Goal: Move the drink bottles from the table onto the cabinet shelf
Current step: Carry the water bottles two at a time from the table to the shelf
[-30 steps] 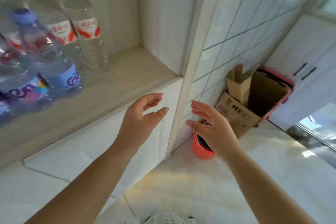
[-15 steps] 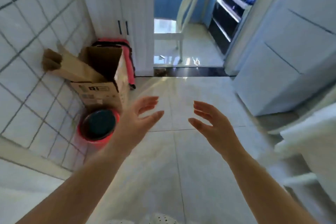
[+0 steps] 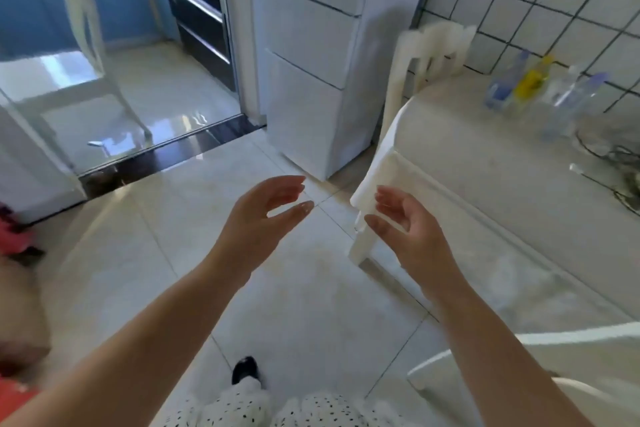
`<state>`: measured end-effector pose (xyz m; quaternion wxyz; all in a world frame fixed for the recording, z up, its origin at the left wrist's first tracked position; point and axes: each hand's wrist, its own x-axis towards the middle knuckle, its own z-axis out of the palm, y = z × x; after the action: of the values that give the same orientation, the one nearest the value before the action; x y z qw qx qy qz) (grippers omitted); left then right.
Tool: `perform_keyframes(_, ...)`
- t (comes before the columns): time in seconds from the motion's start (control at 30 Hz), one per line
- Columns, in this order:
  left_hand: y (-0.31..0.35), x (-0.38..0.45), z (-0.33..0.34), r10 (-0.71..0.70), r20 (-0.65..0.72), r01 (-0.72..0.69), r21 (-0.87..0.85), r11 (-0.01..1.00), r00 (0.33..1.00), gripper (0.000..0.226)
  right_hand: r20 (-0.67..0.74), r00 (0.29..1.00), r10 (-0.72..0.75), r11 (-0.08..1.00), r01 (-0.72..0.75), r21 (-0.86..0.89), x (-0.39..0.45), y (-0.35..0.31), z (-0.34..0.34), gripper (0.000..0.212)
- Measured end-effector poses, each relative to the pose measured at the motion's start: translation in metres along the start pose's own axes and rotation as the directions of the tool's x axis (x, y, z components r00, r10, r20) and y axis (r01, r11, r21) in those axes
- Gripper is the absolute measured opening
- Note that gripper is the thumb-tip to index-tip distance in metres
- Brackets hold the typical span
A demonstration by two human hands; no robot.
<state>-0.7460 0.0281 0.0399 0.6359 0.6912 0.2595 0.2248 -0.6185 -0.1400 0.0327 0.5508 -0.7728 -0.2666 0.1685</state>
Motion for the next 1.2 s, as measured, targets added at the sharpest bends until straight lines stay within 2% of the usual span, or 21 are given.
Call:
perform_keyframes(0.27, 0.010, 0.157, 0.104, 0.028, 0.286, -0.031, 0.007, 0.999, 0.958, 0.026, -0.282, 0.954, 0.098, 0.995, -0.092, 0.035, 0.098, 0.042, -0.087, 0.045)
perform_keyframes(0.33, 0.017, 0.201, 0.130, 0.034, 0.349, -0.027, -0.023, 0.999, 0.937, 0.025, -0.356, 0.929, 0.106, 0.994, -0.100, 0.036, 0.127, 0.047, -0.106, 0.052)
perform_keyframes(0.47, 0.030, 0.281, 0.183, 0.050, 0.477, -0.036, -0.039, 0.999, 0.878, 0.026, -0.494, 0.861, 0.125, 0.991, -0.130, 0.023, 0.179, 0.054, -0.147, 0.046)
perform_keyframes(0.6, 0.039, 0.344, 0.234, 0.075, 0.561, -0.079, -0.017, 0.997, 0.824, 0.028, -0.562, 0.814, 0.151, 0.987, -0.158, 0.036, 0.222, 0.066, -0.183, 0.048)
perform_keyframes(0.77, 0.044, 0.404, 0.303, 0.074, 0.614, -0.106, 0.015, 0.994, 0.786, 0.028, -0.623, 0.766, 0.156, 0.985, -0.168, 0.041, 0.274, 0.095, -0.237, 0.036)
perform_keyframes(0.9, 0.046, 0.459, 0.368, 0.082, 0.624, -0.118, 0.017, 0.993, 0.777, 0.028, -0.640, 0.750, 0.166, 0.981, -0.190, 0.032, 0.321, 0.123, -0.292, 0.041)
perform_keyframes(1.03, 0.049, 0.505, 0.437, 0.072, 0.599, -0.109, 0.026, 0.994, 0.797, 0.028, -0.670, 0.723, 0.172, 0.979, -0.203, 0.032, 0.365, 0.152, -0.354, 0.040)
perform_keyframes(1.2, 0.050, 0.556, 0.514, 0.055, 0.551, -0.111, 0.069, 0.991, 0.833, 0.043, -0.713, 0.677, 0.184, 0.977, -0.204, 0.058, 0.414, 0.182, -0.426, 0.042)
